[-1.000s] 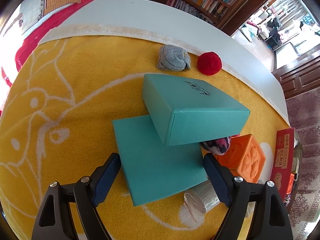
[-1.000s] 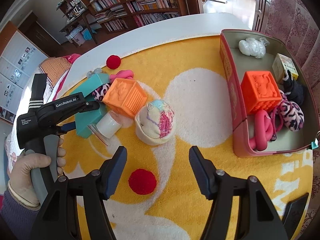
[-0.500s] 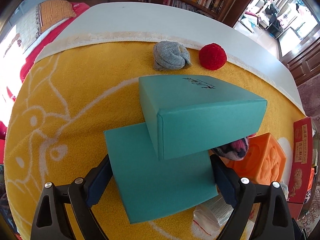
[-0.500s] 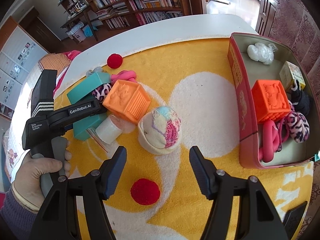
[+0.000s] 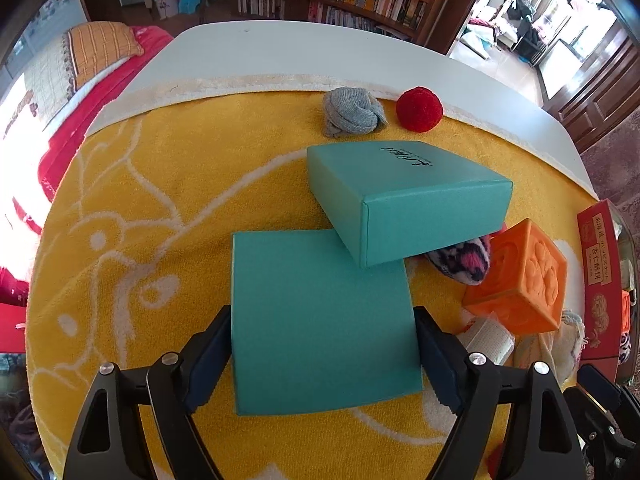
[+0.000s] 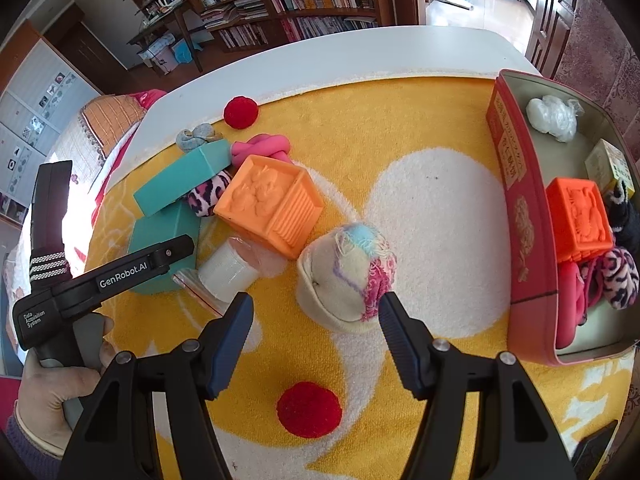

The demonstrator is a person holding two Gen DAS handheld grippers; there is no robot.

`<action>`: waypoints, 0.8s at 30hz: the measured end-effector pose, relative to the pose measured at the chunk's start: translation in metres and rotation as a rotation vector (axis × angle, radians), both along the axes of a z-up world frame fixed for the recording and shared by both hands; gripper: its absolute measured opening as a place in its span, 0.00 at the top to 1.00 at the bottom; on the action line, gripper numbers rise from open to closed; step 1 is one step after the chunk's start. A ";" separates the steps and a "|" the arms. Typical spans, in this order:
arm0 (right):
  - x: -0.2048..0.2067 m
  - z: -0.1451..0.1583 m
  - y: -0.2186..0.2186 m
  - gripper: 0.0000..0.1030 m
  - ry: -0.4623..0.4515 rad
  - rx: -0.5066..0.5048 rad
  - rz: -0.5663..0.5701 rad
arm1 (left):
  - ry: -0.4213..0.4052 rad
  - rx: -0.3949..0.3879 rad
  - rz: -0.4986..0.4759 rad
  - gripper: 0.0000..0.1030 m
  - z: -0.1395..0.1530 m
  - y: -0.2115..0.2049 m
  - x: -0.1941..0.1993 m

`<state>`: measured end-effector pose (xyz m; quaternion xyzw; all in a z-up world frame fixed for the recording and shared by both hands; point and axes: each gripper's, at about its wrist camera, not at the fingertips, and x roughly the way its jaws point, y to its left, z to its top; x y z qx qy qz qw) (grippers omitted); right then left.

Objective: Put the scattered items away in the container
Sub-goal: 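Grasp the flat teal box with the left tool while the right tool grasps the knit beanie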

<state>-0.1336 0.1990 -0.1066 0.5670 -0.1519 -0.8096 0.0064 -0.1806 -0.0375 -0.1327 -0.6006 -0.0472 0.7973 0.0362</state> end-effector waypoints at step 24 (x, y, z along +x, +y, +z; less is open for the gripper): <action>-0.011 -0.019 0.012 0.26 -0.025 0.099 -0.063 | 0.017 0.083 0.047 0.16 0.026 -0.032 0.038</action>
